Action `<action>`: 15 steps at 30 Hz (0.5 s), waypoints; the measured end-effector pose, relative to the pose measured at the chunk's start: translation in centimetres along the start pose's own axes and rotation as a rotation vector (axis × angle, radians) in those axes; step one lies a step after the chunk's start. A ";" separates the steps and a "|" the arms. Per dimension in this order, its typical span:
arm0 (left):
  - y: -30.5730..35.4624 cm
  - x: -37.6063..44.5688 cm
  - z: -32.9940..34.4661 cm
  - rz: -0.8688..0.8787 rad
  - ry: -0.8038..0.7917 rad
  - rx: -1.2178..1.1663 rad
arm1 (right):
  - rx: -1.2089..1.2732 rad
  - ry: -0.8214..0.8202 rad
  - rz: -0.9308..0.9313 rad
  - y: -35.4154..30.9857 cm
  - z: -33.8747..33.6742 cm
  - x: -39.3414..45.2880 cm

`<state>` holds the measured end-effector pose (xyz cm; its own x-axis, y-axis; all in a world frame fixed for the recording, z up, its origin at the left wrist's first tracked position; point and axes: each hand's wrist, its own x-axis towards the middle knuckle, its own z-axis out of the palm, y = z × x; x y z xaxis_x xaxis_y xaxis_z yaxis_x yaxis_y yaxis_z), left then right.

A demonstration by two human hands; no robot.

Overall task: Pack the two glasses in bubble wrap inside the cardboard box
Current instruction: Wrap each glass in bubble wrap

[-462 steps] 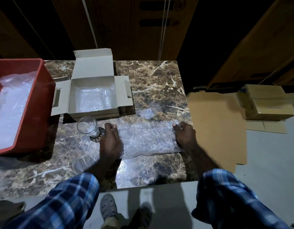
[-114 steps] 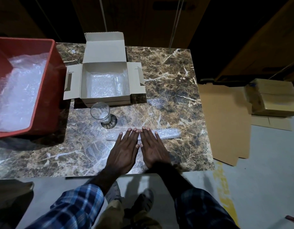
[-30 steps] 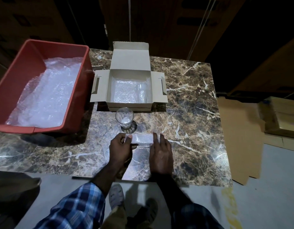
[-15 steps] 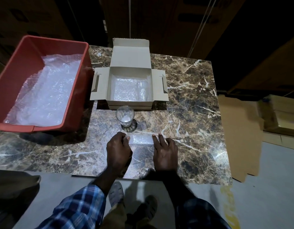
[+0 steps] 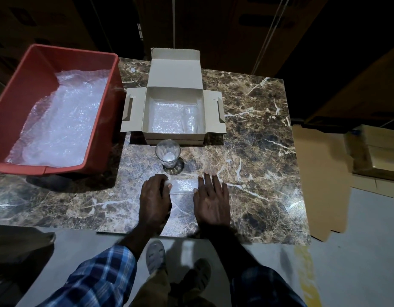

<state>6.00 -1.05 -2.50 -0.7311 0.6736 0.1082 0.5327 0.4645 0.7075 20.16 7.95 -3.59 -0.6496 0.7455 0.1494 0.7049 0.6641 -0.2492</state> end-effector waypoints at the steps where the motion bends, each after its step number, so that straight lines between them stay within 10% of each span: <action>1: -0.1 0.0 0.0 0.017 0.000 0.007 | 0.014 0.008 -0.027 0.0 0.3 0.0; 9: 0.8 -2.2 1.0 0.462 -0.129 0.193 | 0.027 -0.028 -0.105 0.5 1.1 -0.2; 15: -0.7 -3.3 2.0 0.407 -0.324 0.415 | -0.026 -0.102 -0.116 1.1 0.9 -0.7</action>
<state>8.82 -2.46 -4.76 -0.3060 0.9508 0.0489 0.9066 0.2754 0.3198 21.14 8.08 -4.78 -0.7516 0.6550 0.0779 0.6296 0.7477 -0.2111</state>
